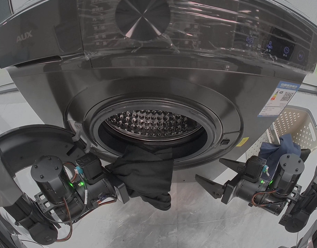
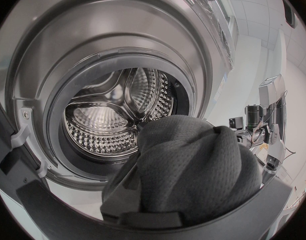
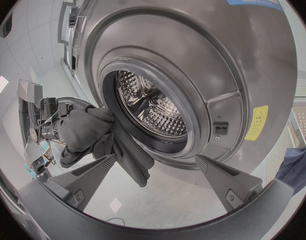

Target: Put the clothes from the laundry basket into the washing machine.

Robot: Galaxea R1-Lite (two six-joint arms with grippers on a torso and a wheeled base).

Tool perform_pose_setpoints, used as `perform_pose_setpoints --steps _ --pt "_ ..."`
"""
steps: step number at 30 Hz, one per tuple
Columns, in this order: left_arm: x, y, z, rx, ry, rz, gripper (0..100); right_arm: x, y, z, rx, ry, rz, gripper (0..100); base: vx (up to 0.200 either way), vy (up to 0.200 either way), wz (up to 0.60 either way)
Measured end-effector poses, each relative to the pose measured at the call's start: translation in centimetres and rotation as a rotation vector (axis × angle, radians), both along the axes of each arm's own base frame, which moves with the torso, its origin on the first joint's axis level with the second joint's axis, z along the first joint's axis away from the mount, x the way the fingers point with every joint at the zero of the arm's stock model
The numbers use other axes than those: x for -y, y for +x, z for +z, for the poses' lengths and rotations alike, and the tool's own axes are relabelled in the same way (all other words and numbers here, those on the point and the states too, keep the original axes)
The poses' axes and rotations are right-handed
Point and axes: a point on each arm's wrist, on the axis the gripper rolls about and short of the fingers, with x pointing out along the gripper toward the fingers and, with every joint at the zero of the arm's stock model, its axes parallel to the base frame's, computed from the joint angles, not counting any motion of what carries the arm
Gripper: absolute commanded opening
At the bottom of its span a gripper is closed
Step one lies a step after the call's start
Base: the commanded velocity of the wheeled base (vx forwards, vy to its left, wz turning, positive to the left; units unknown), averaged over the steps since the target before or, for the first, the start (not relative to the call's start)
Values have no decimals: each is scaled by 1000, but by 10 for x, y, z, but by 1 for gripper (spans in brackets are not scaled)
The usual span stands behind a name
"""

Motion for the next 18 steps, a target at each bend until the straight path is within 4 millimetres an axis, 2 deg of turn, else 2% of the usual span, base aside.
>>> perform_pose_setpoints --steps 10,18 --pt "5 -2 0 0 -4 -18 0 -5 -7 -1 -3 -3 35 100 0 0 0" --pt "26 25 0 40 -21 -1 0 -8 -9 2 5 4 48 100 0 0 0"
